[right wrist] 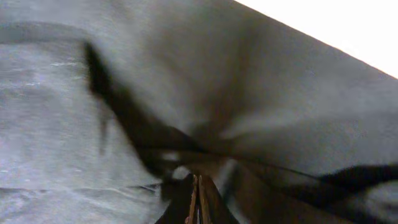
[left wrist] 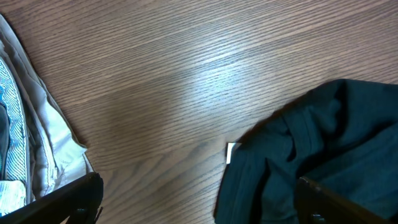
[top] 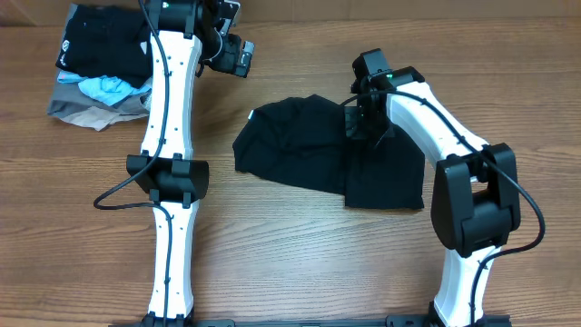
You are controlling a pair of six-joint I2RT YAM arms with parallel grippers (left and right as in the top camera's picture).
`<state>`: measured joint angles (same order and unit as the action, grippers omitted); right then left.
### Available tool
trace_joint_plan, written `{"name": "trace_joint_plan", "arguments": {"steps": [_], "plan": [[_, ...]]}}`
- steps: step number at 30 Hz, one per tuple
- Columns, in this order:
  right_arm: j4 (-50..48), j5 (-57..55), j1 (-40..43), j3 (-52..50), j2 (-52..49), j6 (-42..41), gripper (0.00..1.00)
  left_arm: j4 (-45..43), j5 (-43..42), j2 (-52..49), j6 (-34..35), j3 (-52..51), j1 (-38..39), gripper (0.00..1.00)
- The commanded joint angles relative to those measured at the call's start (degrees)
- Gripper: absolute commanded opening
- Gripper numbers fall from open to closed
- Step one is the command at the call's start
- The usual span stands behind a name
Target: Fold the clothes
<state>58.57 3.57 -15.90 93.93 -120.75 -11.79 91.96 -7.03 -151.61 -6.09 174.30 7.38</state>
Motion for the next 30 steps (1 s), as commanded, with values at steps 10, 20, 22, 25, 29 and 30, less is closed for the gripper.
{"name": "trace_joint_plan", "arguments": {"steps": [10, 20, 22, 25, 29, 30], "plan": [[3.1, 1.6, 4.1, 16.1, 1.0, -0.9, 0.04, 0.1, -0.3, 1.9, 0.5, 1.2, -0.3, 1.0], [1.5, 3.7, 4.2, 12.5, 0.9, -0.9, 0.04, 0.1, -0.3, 1.9, 0.5, 1.2, -0.3, 1.0], [1.2, 5.0, 4.2, 11.0, 0.9, -0.9, 0.04, 0.1, -0.3, 1.9, 0.5, 1.2, -0.3, 1.0], [0.0, 5.9, 3.2, 8.8, 0.9, -0.9, 0.04, 0.1, -0.3, 1.9, 0.5, 1.2, -0.3, 1.0], [-2.7, 5.9, 0.7, 7.3, 0.9, -0.9, 0.04, 0.1, -0.3, 1.9, 0.5, 1.2, -0.3, 1.0], [-3.6, 5.9, 0.2, 7.3, 0.8, -1.1, 0.04, 0.1, -0.3, 1.9, 0.5, 1.2, -0.3, 1.0]]}}
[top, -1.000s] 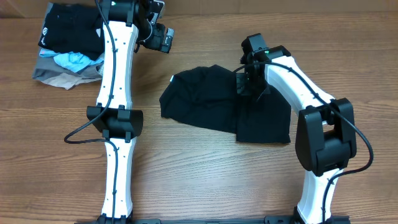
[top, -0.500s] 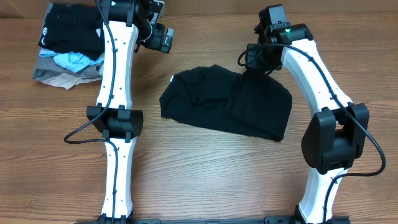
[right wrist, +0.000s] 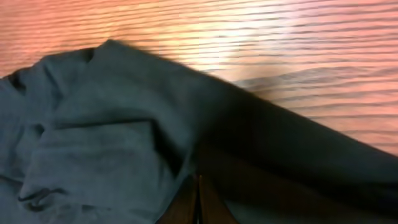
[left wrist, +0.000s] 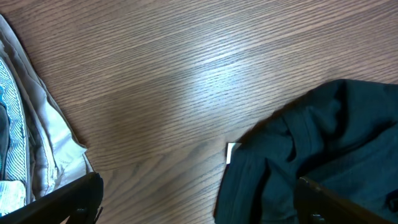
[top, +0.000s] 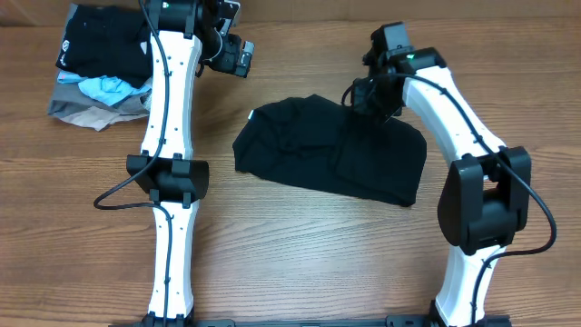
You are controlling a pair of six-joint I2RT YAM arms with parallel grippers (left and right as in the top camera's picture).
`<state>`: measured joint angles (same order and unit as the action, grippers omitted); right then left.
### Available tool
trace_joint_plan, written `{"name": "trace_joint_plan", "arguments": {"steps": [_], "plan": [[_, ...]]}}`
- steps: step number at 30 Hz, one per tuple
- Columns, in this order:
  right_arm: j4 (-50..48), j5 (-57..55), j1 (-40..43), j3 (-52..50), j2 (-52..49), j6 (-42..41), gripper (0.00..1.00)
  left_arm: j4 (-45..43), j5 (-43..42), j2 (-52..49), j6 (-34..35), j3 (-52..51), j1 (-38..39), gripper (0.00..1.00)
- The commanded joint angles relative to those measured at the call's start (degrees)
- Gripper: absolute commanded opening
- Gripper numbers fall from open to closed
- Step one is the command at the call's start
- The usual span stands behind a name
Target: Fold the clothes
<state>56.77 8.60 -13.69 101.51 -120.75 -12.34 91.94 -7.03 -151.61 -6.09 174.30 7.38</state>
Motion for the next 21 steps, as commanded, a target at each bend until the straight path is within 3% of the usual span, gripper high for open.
{"name": "trace_joint_plan", "arguments": {"steps": [1, 2, 3, 4, 5, 11, 21], "plan": [[-2.6, 0.9, -2.4, -0.3, 0.8, -1.2, 0.04, 0.1, -0.3, 1.9, 0.5, 1.2, -0.3, 1.0], [-3.5, 1.1, -2.8, -0.3, 0.8, -1.2, 0.27, 0.2, -0.3, 1.9, 0.5, 1.2, -0.3, 1.0], [-3.8, 1.1, -3.1, -0.3, 0.8, -1.2, 0.74, 0.3, -0.3, 1.9, 0.5, 1.2, -0.3, 1.0], [-3.8, 1.3, -3.2, -0.3, 0.8, -1.2, 0.89, 0.5, -0.3, 1.9, 0.5, 1.2, -0.3, 1.0], [-3.7, 1.4, -3.2, -0.2, 0.8, -1.2, 0.97, 0.8, -0.2, 1.9, 0.5, 1.2, -0.3, 1.0], [2.2, 1.3, -0.2, 4.9, 1.7, -1.1, 1.0, 0.3, -0.9, 1.9, 0.1, -1.4, -0.3, 1.0], [10.6, 0.4, 8.0, 6.9, 1.8, 2.5, 1.0, -8.7, -21.9, 1.9, -17.4, -23.1, -0.2, 1.0]]}}
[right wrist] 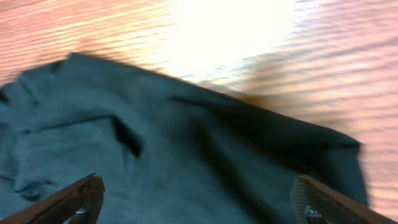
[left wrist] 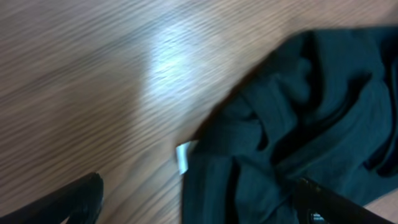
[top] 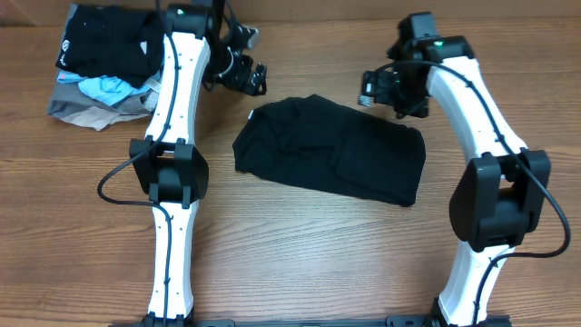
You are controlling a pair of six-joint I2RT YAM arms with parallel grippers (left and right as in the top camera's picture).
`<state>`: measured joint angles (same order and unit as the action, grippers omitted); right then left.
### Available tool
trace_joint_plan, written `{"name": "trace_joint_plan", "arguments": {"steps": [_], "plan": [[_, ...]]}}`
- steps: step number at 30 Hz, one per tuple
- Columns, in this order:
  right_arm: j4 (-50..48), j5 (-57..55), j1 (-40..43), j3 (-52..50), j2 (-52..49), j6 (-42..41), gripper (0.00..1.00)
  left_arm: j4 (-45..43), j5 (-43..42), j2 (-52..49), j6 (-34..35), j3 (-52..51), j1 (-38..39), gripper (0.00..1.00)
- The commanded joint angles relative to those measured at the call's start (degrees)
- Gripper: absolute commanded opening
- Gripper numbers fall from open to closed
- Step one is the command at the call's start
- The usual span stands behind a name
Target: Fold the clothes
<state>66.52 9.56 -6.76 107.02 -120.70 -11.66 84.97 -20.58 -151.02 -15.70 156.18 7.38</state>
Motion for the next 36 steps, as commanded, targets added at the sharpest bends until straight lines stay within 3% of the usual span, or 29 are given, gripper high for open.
{"name": "trace_joint_plan", "arguments": {"steps": [1, 8, 13, 20, 23, 28, 33, 36], "plan": [[1.3, -0.5, 1.4, 1.4, 1.8, 1.9, 1.0, -2.6, -8.8, 1.3, -9.2, -7.0, -0.2, 1.0], [1.5, -0.5, 1.7, 1.4, 1.8, 2.7, 1.0, -4.5, -9.5, 1.3, -17.1, -16.0, -0.2, 1.0], [1.6, -0.5, 1.7, 1.4, 1.8, 2.7, 1.0, -6.2, -9.6, 1.3, -19.0, -22.6, -0.2, 1.0], [1.6, -0.5, 1.7, 1.4, 1.8, 2.7, 1.0, -9.1, -14.0, 1.3, -19.0, -30.2, 0.0, 1.0], [1.6, -0.5, 1.7, 1.4, 1.8, 2.7, 1.0, -12.3, -17.9, 1.3, -13.7, -34.8, 1.0, 1.0], [1.8, -0.5, 1.7, 1.4, 1.8, 2.7, 1.0, -15.2, -18.1, 1.3, -0.2, -37.3, 2.4, 0.86], [1.8, -0.5, 1.7, 1.4, 1.8, 2.7, 1.0, -15.9, -20.9, 1.3, 5.9, -37.3, 3.8, 0.45], [1.9, -0.5, 1.7, 1.4, 1.8, 2.7, 1.0, -17.2, -24.5, 1.3, 6.2, -37.3, 4.8, 0.43]]}}
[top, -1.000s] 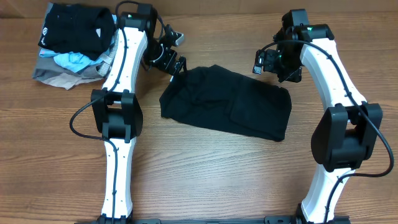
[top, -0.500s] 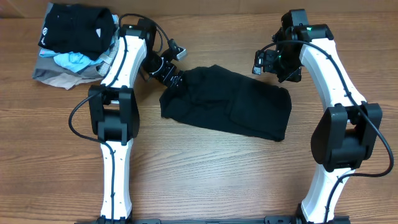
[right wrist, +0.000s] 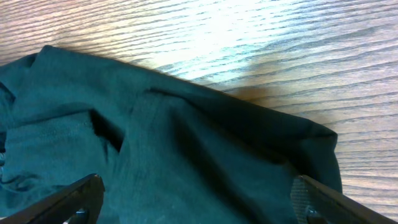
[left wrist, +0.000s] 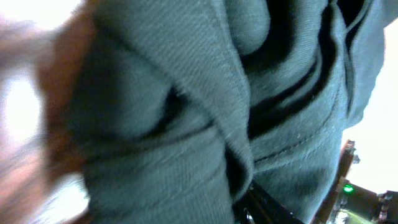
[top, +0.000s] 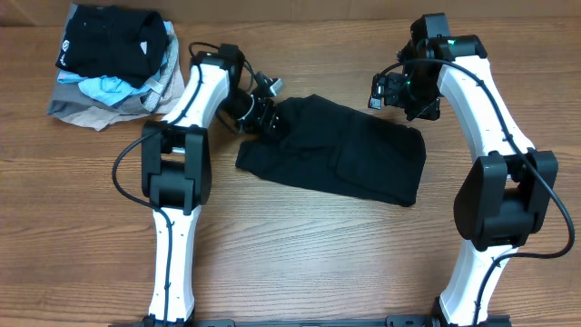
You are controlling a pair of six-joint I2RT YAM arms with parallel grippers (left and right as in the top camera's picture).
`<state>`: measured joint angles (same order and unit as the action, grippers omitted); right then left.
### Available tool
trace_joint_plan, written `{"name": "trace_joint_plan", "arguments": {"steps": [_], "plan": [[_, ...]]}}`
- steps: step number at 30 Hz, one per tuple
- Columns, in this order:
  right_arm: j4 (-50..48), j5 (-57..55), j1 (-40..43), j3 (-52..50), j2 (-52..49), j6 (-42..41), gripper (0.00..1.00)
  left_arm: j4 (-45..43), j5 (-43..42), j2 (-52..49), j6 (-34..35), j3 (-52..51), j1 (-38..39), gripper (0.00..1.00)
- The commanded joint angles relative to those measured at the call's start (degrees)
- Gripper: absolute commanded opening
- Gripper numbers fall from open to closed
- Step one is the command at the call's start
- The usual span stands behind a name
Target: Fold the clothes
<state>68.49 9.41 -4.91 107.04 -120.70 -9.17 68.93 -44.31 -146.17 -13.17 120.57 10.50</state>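
Note:
A black garment (top: 336, 154) lies flattened in the middle of the wooden table. My left gripper (top: 270, 116) is down on its upper-left edge. In the left wrist view dark cloth (left wrist: 155, 93) fills the frame, and a fold runs into the left gripper (left wrist: 249, 202), which is shut on it. My right gripper (top: 404, 95) hovers open over the garment's upper-right corner. In the right wrist view the cloth (right wrist: 186, 143) lies under the right gripper (right wrist: 199, 202), whose fingers (right wrist: 317, 199) stand wide apart and hold nothing.
A pile of other clothes (top: 104, 64), black, light blue and beige, sits at the table's far left corner. Bare wood (top: 318, 254) shows in front of the garment.
My left gripper was open above the bare wood by the garment's upper-left corner. It is now down on that edge and shut on the cloth. The right gripper stays open in nearly the same place.
My right gripper was shut on a fold in the garment's middle, with the right part hanging toward the front. It then held that cloth at the far right, the garment spread flatter. It then stood open above the corner, and the left has now gripped the left edge.

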Motion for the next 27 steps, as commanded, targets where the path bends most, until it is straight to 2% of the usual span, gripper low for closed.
{"name": "trace_joint_plan", "arguments": {"steps": [1, 2, 3, 4, 5, 9, 10, 11, 12, 13, 22, 27], "plan": [[0.0, -0.3, -0.1, 1.4, 1.8, 0.2, 1.0, -1.5, -1.4, -3.5, 4.0, -1.7, 1.9, 0.43], [0.2, -0.3, -0.1, 1.4, 1.8, 0.2, 1.0, -2.0, -1.4, -3.5, 4.7, -1.7, 2.3, 0.41], [0.4, -0.3, -0.1, 1.4, 1.8, 0.2, 1.0, -2.2, -1.4, -3.5, 4.9, -1.7, 2.5, 0.35], [0.6, -0.3, -0.1, 1.4, 1.8, 0.2, 1.0, -2.3, -1.4, -3.5, 4.9, -1.7, 2.6, 0.12], [0.9, -0.3, -0.1, 1.4, 1.8, 0.2, 1.0, -2.1, -1.4, -3.5, 5.0, -1.7, 2.6, 0.04], [2.1, -0.3, -0.2, 1.3, 1.8, 0.2, 0.98, -2.1, -1.4, -3.3, 7.4, -1.0, -0.4, 0.04], [2.7, -0.2, -0.2, 1.3, 1.8, 0.2, 0.86, -1.9, -1.4, -3.1, 7.6, -0.7, -1.1, 0.04], [3.2, 0.5, -0.2, 1.3, 1.7, 0.2, 0.45, -1.3, -1.4, -2.6, 7.6, 0.0, -2.5, 0.04], [3.4, 1.4, -0.2, 1.3, 1.8, 0.2, 0.11, -0.6, -1.4, -2.3, 7.6, 0.5, -3.4, 0.04], [3.5, 3.3, -0.2, 1.0, 1.8, 0.2, 0.04, 0.5, -1.3, -1.7, 7.6, 1.3, -4.7, 0.04], [2.2, 16.8, -0.5, -5.5, 1.7, 0.9, 0.04, 8.4, 6.4, 0.5, 7.4, 11.9, -7.8, 0.04], [-5.4, 19.4, -2.2, -14.1, 1.7, 0.1, 0.04, 12.4, 7.6, 0.8, 7.4, 20.3, -7.2, 0.04]]}}
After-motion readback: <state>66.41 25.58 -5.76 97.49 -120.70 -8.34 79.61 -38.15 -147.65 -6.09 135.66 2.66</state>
